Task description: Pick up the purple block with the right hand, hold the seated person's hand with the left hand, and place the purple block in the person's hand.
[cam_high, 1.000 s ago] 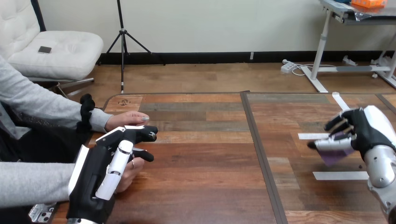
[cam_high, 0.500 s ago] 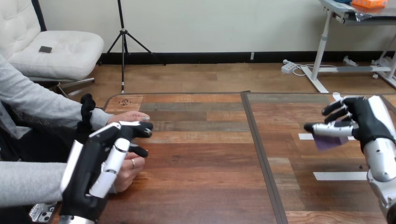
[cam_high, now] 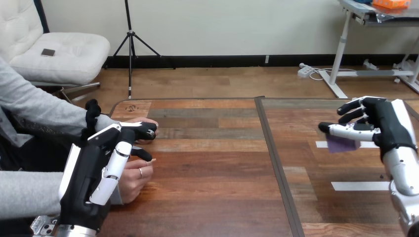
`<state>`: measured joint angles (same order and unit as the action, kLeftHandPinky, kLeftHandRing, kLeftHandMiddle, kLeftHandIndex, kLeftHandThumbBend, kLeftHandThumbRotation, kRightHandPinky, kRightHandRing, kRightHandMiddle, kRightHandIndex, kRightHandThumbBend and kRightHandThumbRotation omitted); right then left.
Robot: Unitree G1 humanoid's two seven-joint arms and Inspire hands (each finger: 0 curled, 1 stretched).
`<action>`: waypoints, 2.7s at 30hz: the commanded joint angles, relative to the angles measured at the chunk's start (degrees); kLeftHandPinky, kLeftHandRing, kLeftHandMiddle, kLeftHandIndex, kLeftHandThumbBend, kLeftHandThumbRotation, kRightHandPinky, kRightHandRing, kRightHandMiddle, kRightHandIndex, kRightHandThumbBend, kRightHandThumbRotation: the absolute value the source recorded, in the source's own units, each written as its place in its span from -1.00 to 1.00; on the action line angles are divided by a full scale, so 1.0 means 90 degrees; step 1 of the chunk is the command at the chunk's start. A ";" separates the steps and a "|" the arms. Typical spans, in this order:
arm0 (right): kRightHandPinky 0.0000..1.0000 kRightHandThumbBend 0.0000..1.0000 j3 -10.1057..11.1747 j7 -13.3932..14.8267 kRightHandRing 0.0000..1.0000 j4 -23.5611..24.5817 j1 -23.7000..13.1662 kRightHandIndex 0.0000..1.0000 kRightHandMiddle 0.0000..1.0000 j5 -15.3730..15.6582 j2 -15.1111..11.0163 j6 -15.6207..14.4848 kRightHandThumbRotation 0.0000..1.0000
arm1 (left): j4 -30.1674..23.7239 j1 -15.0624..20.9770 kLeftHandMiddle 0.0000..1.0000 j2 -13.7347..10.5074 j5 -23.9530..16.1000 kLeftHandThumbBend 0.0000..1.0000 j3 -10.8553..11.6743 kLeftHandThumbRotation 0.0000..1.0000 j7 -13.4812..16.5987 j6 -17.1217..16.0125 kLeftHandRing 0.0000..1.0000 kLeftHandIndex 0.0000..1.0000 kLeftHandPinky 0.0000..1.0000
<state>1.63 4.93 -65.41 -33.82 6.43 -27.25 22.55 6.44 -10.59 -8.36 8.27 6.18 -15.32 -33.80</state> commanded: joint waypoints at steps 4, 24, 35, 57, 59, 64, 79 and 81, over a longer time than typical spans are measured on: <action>-0.30 0.74 0.0232 -0.0220 -0.21 0.0550 0.0029 -0.08 -0.10 -0.0254 0.0133 0.0306 -1.00 | 0.0073 0.0436 0.37 -0.0128 -0.0260 -0.43 0.0212 0.53 0.0242 -0.0270 0.33 0.10 -0.09; -0.34 0.77 0.0280 -0.0345 -0.26 0.1200 0.0407 -0.10 -0.13 -0.0350 0.0246 0.0488 -1.00 | 0.0066 0.0498 0.40 -0.0361 -0.0963 -0.38 0.0423 0.53 0.0669 -0.0354 0.38 0.14 -0.07; -0.29 0.75 0.0370 -0.0540 -0.23 0.1317 0.0506 -0.11 -0.12 -0.0475 0.0331 0.0719 -1.00 | 0.0053 0.0589 0.40 -0.1004 -0.2174 -0.20 0.0569 0.16 0.1000 -0.0524 0.38 0.20 0.06; -0.25 0.71 0.0486 -0.0857 -0.22 0.1393 0.0554 -0.11 -0.12 -0.0764 0.0447 0.0757 -1.00 | -0.1414 0.0372 0.64 -0.2045 -0.3528 0.95 0.0485 -0.14 0.0638 0.0981 0.60 0.55 0.28; -0.25 0.71 0.0493 -0.0867 -0.22 0.1396 0.0554 -0.12 -0.12 -0.0771 0.0452 0.0752 -1.00 | -0.1465 0.0381 0.64 -0.2100 -0.3577 0.98 0.0472 -0.18 0.0611 0.1039 0.61 0.56 0.29; -0.25 0.70 0.0491 -0.0862 -0.21 0.1424 0.0559 -0.12 -0.12 -0.0758 0.0459 0.0749 -1.00 | -0.1402 0.0469 0.64 -0.2290 -0.3893 1.00 0.0419 -0.23 0.0674 0.1025 0.61 0.56 0.32; -0.25 0.68 0.0497 -0.0881 -0.21 0.1360 0.0529 -0.12 -0.12 -0.0742 0.0442 0.0851 -1.00 | -0.1472 0.0613 0.65 -0.2741 -0.4812 1.00 0.0257 -0.20 0.0665 0.1343 0.60 0.59 0.49; -0.25 0.68 0.0506 -0.0888 -0.21 0.1359 0.0527 -0.12 -0.12 -0.0755 0.0445 0.0840 -1.00 | -0.1481 0.0623 0.65 -0.2781 -0.4855 1.00 0.0236 -0.21 0.0630 0.1398 0.60 0.59 0.50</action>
<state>4.84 -2.87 -55.48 -26.66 0.44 -23.82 27.96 -4.70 -8.68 -31.01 -34.50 9.23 -9.59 -22.03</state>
